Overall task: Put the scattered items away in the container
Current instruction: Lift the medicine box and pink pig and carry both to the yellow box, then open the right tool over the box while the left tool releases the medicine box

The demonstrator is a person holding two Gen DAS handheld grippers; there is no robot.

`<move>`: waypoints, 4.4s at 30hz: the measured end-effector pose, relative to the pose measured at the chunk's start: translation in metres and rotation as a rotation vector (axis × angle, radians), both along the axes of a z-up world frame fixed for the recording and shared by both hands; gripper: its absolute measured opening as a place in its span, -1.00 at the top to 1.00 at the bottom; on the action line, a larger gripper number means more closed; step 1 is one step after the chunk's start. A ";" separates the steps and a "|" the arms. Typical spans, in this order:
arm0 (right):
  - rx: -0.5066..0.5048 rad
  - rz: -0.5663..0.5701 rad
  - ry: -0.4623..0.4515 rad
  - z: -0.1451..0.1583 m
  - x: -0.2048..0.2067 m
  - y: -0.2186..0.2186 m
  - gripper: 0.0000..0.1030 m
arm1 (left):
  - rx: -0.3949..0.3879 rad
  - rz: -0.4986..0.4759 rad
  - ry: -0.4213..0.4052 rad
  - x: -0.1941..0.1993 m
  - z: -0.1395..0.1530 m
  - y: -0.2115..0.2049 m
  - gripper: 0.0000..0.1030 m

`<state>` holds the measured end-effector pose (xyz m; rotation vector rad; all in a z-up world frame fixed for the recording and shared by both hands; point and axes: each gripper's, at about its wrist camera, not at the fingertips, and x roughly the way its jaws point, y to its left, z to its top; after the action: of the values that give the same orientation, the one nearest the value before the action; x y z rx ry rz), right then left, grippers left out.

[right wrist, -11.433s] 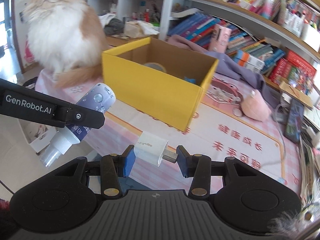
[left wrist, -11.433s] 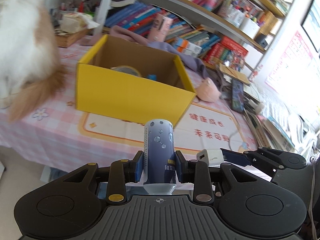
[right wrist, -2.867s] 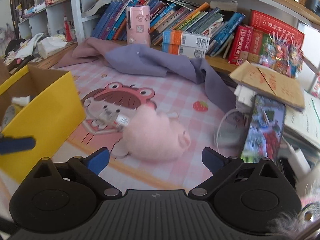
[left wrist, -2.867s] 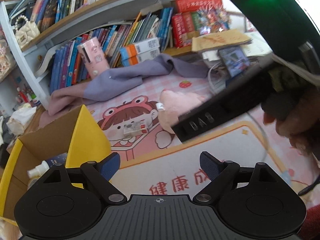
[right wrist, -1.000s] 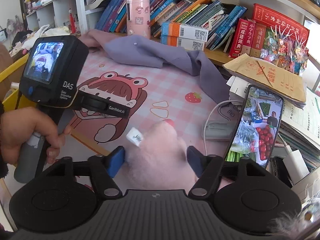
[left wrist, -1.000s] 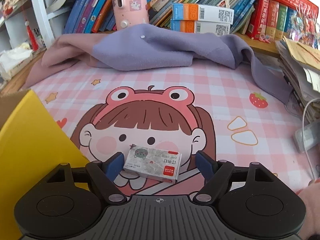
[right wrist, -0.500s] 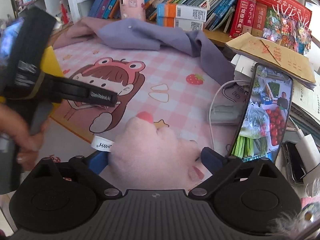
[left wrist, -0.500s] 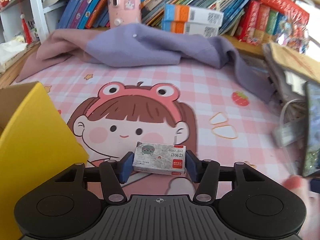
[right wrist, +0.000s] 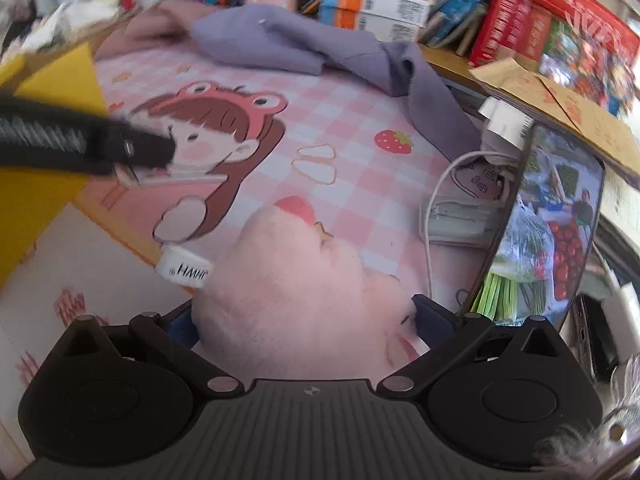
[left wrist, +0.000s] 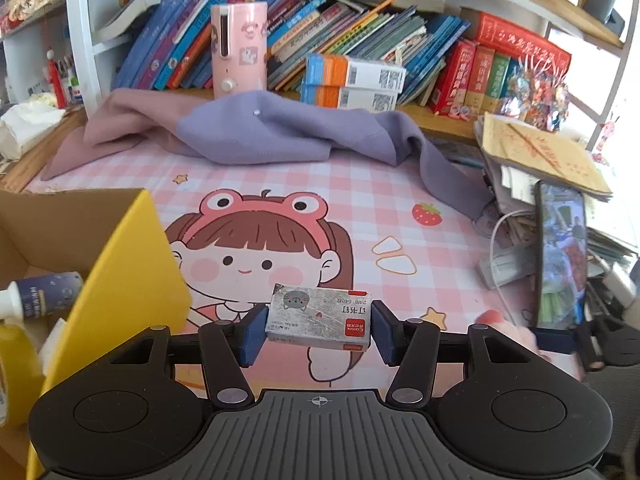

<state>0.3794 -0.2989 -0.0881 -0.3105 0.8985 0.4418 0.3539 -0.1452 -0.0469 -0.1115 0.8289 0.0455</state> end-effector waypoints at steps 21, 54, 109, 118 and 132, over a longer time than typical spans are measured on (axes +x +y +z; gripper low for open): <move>0.077 -0.048 -0.108 0.047 -0.065 -0.017 -0.69 | -0.012 -0.092 -0.087 -0.070 0.033 -0.006 -0.04; 0.034 -0.150 -0.199 0.092 -0.261 0.076 -0.70 | -0.084 -0.256 -0.176 -0.251 0.063 0.099 -0.04; 0.126 0.210 -0.299 0.127 -0.256 0.235 -0.70 | 0.051 -0.075 -0.163 -0.265 0.075 0.251 -0.04; 0.073 0.255 -0.410 0.143 -0.176 0.246 -0.71 | 0.103 -0.097 -0.217 -0.187 0.093 0.254 -0.04; -0.386 0.749 -0.407 0.068 -0.079 0.297 -0.77 | 0.065 -0.222 -0.013 -0.024 0.066 0.250 -0.05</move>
<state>0.3005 -0.0021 -0.0199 -1.0682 0.4341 0.8556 0.3297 0.1046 0.0188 0.0415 0.8219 -0.1368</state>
